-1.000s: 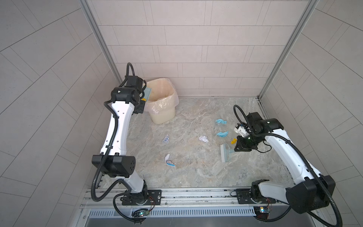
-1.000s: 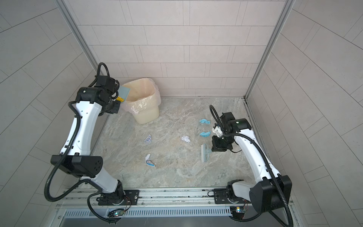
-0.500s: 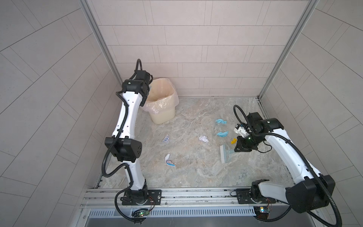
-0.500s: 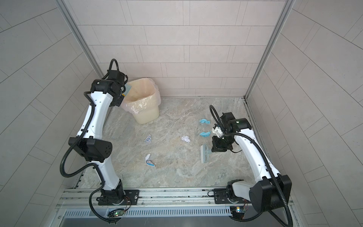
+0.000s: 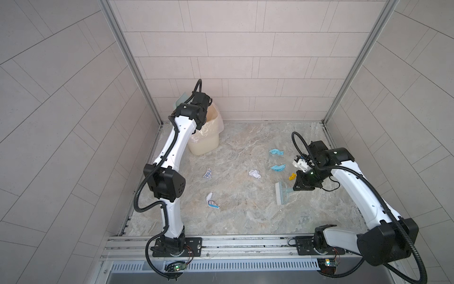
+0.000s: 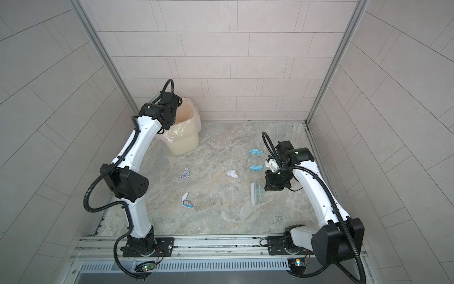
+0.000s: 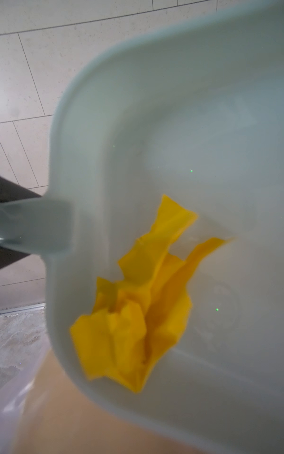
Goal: Sweep away the paper scraps from the table
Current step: 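Tip the dustpan over the bin with the left gripper to empty it, then bring the empty dustpan back down to the floor with the left gripper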
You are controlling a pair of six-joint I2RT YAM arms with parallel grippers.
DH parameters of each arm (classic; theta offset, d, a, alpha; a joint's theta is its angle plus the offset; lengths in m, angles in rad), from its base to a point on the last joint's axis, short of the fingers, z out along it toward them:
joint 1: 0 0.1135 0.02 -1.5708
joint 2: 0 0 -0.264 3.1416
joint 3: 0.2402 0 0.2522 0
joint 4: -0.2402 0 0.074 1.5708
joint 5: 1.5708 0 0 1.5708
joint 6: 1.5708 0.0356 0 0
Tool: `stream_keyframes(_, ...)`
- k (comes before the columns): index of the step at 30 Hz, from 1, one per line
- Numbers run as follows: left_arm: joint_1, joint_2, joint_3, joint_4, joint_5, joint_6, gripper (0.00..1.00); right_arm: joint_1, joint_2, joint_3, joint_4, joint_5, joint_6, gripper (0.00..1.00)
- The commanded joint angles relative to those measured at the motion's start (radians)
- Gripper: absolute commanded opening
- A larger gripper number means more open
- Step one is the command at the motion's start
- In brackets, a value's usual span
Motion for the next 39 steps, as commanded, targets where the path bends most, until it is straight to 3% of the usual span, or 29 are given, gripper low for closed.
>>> stream_keyframes(1, -0.003, -0.026, -0.051, 0.151, -0.142, 0.165, 0.00, -0.003, -0.018, 0.000, -0.024, -0.001, -0.008, 0.00)
stream_keyframes(8, -0.021, -0.062, -0.163, 0.419, -0.199, 0.405, 0.00, -0.004, -0.017, -0.012, -0.014, -0.008, -0.009, 0.00)
stream_keyframes(14, -0.039, -0.101, -0.346, 0.831, -0.260, 0.773, 0.00, -0.004, -0.018, -0.020, -0.014, -0.006, -0.015, 0.00)
stream_keyframes(17, -0.043, -0.114, -0.390, 0.934, -0.256, 0.847, 0.00, -0.004, -0.019, -0.025, -0.010, -0.010, -0.017, 0.00)
stream_keyframes(32, -0.052, -0.134, -0.408, 0.949, -0.257, 0.821, 0.00, -0.003, -0.019, -0.027, -0.003, -0.009, -0.016, 0.00)
stream_keyframes(35, -0.069, -0.140, -0.370, 0.855, -0.250, 0.719, 0.00, -0.004, -0.020, -0.016, -0.005, 0.012, -0.017, 0.00)
stream_keyframes(39, -0.113, -0.142, -0.252, 0.573, -0.200, 0.434, 0.00, -0.003, -0.007, 0.027, -0.031, 0.082, -0.040, 0.00)
